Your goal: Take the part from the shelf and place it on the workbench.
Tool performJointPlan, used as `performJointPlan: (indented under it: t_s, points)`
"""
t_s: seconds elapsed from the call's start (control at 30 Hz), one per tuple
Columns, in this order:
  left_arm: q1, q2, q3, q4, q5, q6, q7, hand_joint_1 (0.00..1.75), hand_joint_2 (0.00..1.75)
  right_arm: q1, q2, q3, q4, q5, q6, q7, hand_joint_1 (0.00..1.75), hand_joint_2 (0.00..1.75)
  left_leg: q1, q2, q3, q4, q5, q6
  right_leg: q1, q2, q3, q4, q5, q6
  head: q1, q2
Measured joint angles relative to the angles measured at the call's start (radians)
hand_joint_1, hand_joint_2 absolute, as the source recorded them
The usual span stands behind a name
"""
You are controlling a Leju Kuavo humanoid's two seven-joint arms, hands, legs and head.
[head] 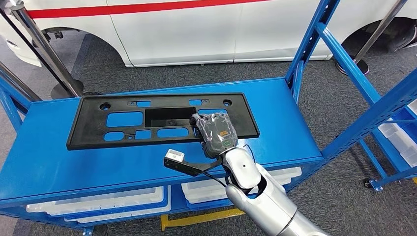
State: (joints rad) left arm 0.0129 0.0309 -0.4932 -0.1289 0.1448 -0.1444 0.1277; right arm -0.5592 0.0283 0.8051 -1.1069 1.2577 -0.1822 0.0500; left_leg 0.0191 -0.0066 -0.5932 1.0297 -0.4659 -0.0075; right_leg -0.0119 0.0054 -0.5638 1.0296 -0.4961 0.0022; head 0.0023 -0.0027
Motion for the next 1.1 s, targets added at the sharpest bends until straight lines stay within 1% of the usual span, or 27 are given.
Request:
performJointPlan:
  t_s: [0.27,0.33,0.37,0.4,0.47,0.5,0.53,0.57,0.6,0.63,0.67,0.7,0.73,0.77,0.8,0.83,0.87,0.9,0.93,0.97,1.0,1.03,1.07,1.1]
  points:
    - [0.000,0.000,-0.001,0.000,-0.001,0.001,0.001,0.00,1.75,0.003,-0.001,-0.001,-0.009,0.005,-0.011,0.000,1.75,1.75,-0.001,0.000,0.000,0.001,0.000,0.001,-0.001,0.000,0.000,0.000,0.000,0.001,0.000,0.000]
    - [0.000,0.000,-0.003,0.000,-0.003,0.003,0.001,0.00,1.75,0.007,-0.004,-0.003,-0.028,0.013,-0.021,0.000,1.75,1.75,-0.002,0.000,-0.001,0.002,-0.002,0.003,-0.002,0.000,0.000,0.000,0.000,0.003,0.000,0.000]
    - [0.000,0.001,-0.004,0.000,-0.005,0.005,0.001,0.00,1.75,0.010,-0.007,-0.004,-0.047,0.020,-0.025,0.000,1.75,1.75,-0.002,0.001,0.000,-0.002,0.001,0.009,-0.003,0.000,0.001,-0.001,0.000,0.008,0.000,0.000]
    - [0.000,0.001,-0.005,0.000,-0.007,0.007,0.001,0.00,1.75,0.013,-0.011,-0.006,-0.064,0.025,-0.025,0.000,1.75,1.75,-0.001,0.004,0.001,-0.009,0.008,0.018,-0.003,0.000,-0.017,0.044,-0.031,0.012,0.000,0.000]
    - [-0.001,0.002,-0.007,0.000,-0.010,0.010,0.001,0.00,1.75,0.022,-0.022,-0.008,-0.093,0.033,-0.022,0.000,1.75,1.75,0.002,0.010,0.001,-0.020,0.021,0.034,-0.004,-0.001,-0.071,0.180,-0.110,0.022,0.000,0.000]
    - [-0.001,0.002,-0.007,0.000,-0.011,0.010,0.002,0.00,1.75,0.026,-0.027,-0.008,-0.097,0.034,-0.020,0.000,1.75,1.75,0.002,0.013,-0.002,-0.020,0.023,0.037,-0.006,-0.001,-0.099,0.252,-0.144,0.023,0.000,0.000]
    - [-0.001,0.003,-0.007,0.000,-0.012,0.010,0.002,0.00,1.75,0.030,-0.031,-0.009,-0.097,0.033,-0.018,0.000,1.75,1.75,0.003,0.013,-0.005,-0.016,0.023,0.036,-0.008,-0.001,-0.103,0.267,-0.138,0.024,0.000,0.000]
    - [-0.001,0.002,-0.007,0.000,-0.012,0.010,0.003,0.00,1.75,0.032,-0.034,-0.009,-0.097,0.032,-0.016,0.000,1.75,1.75,0.003,0.013,-0.008,-0.012,0.024,0.035,-0.010,-0.002,-0.088,0.242,-0.113,0.025,0.000,0.000]
    - [-0.001,0.002,-0.008,0.000,-0.013,0.010,0.003,0.00,1.75,0.033,-0.036,-0.009,-0.098,0.030,-0.015,0.000,1.75,1.75,0.004,0.013,-0.011,-0.007,0.023,0.034,-0.013,-0.003,-0.057,0.185,-0.077,0.025,0.000,0.000]
    - [-0.001,0.002,-0.008,0.000,-0.014,0.009,0.003,0.00,1.75,0.033,-0.038,-0.010,-0.100,0.028,-0.013,-0.001,1.75,1.75,0.004,0.013,-0.014,-0.003,0.023,0.030,-0.015,-0.003,-0.022,0.120,-0.053,0.025,0.000,0.000]
    - [-0.002,0.001,-0.008,0.000,-0.015,0.009,0.003,0.00,1.75,0.033,-0.039,-0.011,-0.104,0.025,-0.011,-0.002,1.75,1.75,0.004,0.012,-0.018,0.001,0.024,0.024,-0.013,-0.003,0.005,0.067,-0.035,0.023,0.000,0.000]
    - [-0.002,0.001,-0.008,0.000,-0.016,0.009,0.003,0.00,1.75,0.034,-0.040,-0.012,-0.108,0.022,-0.009,-0.003,1.75,1.75,0.003,0.012,-0.021,0.003,0.027,0.017,-0.011,-0.002,0.020,0.033,-0.027,0.020,0.000,0.000]
    - [-0.002,0.001,-0.009,0.000,-0.016,0.009,0.003,0.00,1.75,0.034,-0.041,-0.013,-0.110,0.018,-0.006,-0.004,1.75,1.75,0.002,0.011,-0.024,0.004,0.031,0.008,-0.007,0.000,0.021,0.023,-0.028,0.016,0.000,0.000]
    - [-0.002,0.001,-0.010,0.000,-0.016,0.008,0.003,0.00,1.75,0.035,-0.042,-0.013,-0.112,0.014,-0.003,-0.006,1.75,1.75,0.002,0.011,-0.026,0.002,0.037,-0.001,-0.004,0.001,0.017,0.021,-0.022,0.010,0.000,0.000]
    - [-0.001,0.002,-0.011,0.000,-0.016,0.008,0.004,0.00,1.75,0.035,-0.042,-0.014,-0.113,0.012,-0.001,-0.007,1.75,1.75,0.003,0.010,-0.028,0.002,0.039,-0.009,-0.005,0.000,0.013,0.019,-0.017,0.002,0.000,0.000]
    - [0.000,0.002,-0.013,0.000,-0.017,0.007,0.004,0.00,1.75,0.036,-0.042,-0.014,-0.114,0.008,0.001,-0.009,1.75,1.75,0.005,0.010,-0.032,0.007,0.031,-0.015,-0.006,-0.001,0.008,0.016,-0.010,-0.008,0.000,0.000]
    - [0.000,0.002,-0.014,0.000,-0.017,0.007,0.005,0.00,1.75,0.036,-0.042,-0.014,-0.116,0.005,0.003,-0.011,1.75,1.75,0.006,0.010,-0.041,0.026,0.007,-0.019,-0.008,-0.002,0.002,0.013,-0.002,-0.019,0.000,0.000]
    - [0.000,0.003,-0.015,0.000,-0.018,0.007,0.006,0.00,1.75,0.036,-0.042,-0.014,-0.118,0.002,0.003,-0.013,1.75,1.75,0.008,0.010,-0.055,0.066,-0.031,-0.022,-0.009,-0.004,-0.006,0.010,0.006,-0.029,-0.001,0.000]
    - [0.000,0.003,-0.015,0.000,-0.018,0.007,0.006,0.00,1.75,0.037,-0.042,-0.014,-0.120,-0.001,0.004,-0.014,1.75,1.75,0.008,0.010,-0.072,0.124,-0.078,-0.025,-0.007,-0.005,-0.015,0.010,0.013,-0.035,-0.001,0.000]
    - [0.000,0.003,-0.015,0.000,-0.019,0.007,0.007,0.00,1.75,0.038,-0.042,-0.014,-0.121,-0.002,0.004,-0.014,1.75,1.75,0.007,0.010,-0.090,0.190,-0.120,-0.027,-0.004,-0.006,-0.025,0.010,0.021,-0.039,-0.001,0.000]
    - [0.000,0.003,-0.016,0.000,-0.019,0.007,0.007,0.00,1.75,0.039,-0.042,-0.014,-0.121,-0.003,0.005,-0.014,1.75,1.75,0.007,0.010,-0.100,0.245,-0.145,-0.028,-0.002,-0.006,-0.036,0.012,0.028,-0.040,-0.001,0.000]
    - [0.000,0.003,-0.016,0.000,-0.019,0.007,0.007,0.00,1.75,0.041,-0.042,-0.014,-0.121,-0.003,0.005,-0.014,1.75,1.75,0.007,0.010,-0.099,0.273,-0.148,-0.028,0.001,-0.006,-0.047,0.014,0.034,-0.040,-0.001,0.000]
    - [0.000,0.003,-0.017,0.000,-0.019,0.007,0.007,0.00,1.75,0.042,-0.042,-0.014,-0.121,-0.003,0.005,-0.014,1.75,1.75,0.007,0.010,-0.079,0.264,-0.130,-0.027,0.002,-0.007,-0.057,0.018,0.040,-0.039,-0.001,0.000]
    - [-0.001,0.004,-0.018,0.000,-0.019,0.007,0.007,0.00,1.75,0.043,-0.042,-0.014,-0.121,-0.003,0.005,-0.014,1.75,1.75,0.007,0.010,-0.043,0.222,-0.101,-0.023,0.003,-0.006,-0.067,0.021,0.045,-0.038,-0.001,0.000]
